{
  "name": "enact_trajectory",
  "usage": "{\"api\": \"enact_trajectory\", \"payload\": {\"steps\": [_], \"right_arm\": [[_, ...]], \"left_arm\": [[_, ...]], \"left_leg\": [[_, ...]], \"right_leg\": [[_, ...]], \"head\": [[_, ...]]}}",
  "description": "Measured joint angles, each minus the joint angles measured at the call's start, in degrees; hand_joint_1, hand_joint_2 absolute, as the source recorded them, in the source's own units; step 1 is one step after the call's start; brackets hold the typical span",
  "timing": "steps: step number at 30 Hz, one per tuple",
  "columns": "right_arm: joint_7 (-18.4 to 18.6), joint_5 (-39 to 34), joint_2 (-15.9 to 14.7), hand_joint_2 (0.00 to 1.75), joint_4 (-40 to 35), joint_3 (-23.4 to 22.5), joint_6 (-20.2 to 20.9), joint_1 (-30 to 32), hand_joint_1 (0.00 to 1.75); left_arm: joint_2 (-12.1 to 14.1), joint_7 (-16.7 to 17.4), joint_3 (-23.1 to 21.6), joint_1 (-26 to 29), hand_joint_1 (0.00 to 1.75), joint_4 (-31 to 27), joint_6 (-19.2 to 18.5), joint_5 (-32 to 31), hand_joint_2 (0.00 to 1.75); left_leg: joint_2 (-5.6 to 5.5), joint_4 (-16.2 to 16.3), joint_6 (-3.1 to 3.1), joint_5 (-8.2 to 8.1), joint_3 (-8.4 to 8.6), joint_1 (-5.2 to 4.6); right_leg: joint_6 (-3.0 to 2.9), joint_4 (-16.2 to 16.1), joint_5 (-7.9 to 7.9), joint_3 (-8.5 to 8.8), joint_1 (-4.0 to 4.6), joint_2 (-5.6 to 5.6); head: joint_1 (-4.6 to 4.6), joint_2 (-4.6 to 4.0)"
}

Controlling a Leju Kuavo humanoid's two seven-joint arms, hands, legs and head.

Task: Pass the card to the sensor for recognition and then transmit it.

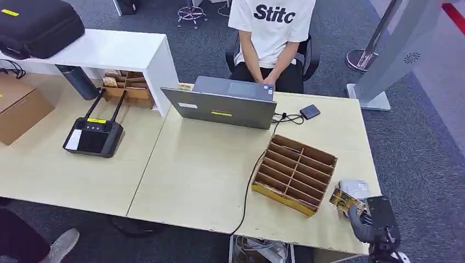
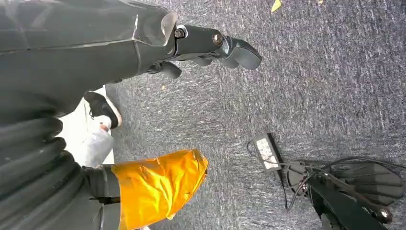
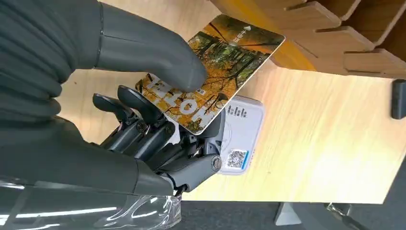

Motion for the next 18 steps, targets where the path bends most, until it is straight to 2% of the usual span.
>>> {"api": "enact_trajectory", "payload": {"steps": [13, 18], "right_arm": [[0.46, 0.02, -1.22, 1.75, 0.9, 1.68, -1.31, -0.11, 1.75], [0.83, 0.61, -1.64, 1.75, 0.92, 1.7, -3.15, -0.71, 1.75]], "left_arm": [[0.0, 0.0, 0.0, 0.14, 0.0, 0.0, 0.02, 0.68, 1.75], [0.0, 0.0, -0.02, 0.25, 0.0, 0.0, 0.04, 0.83, 1.75]], "left_leg": [[0.0, 0.0, 0.0, 0.0, 0.0, 0.0], [0.01, 0.0, 0.0, 0.0, 0.01, 0.0]], "right_leg": [[0.0, 0.0, 0.0, 0.0, 0.0, 0.0], [0.0, 0.0, 0.0, 0.0, 0.0, 0.01]], "head": [[0.0, 0.0], [0.0, 0.0]]}}
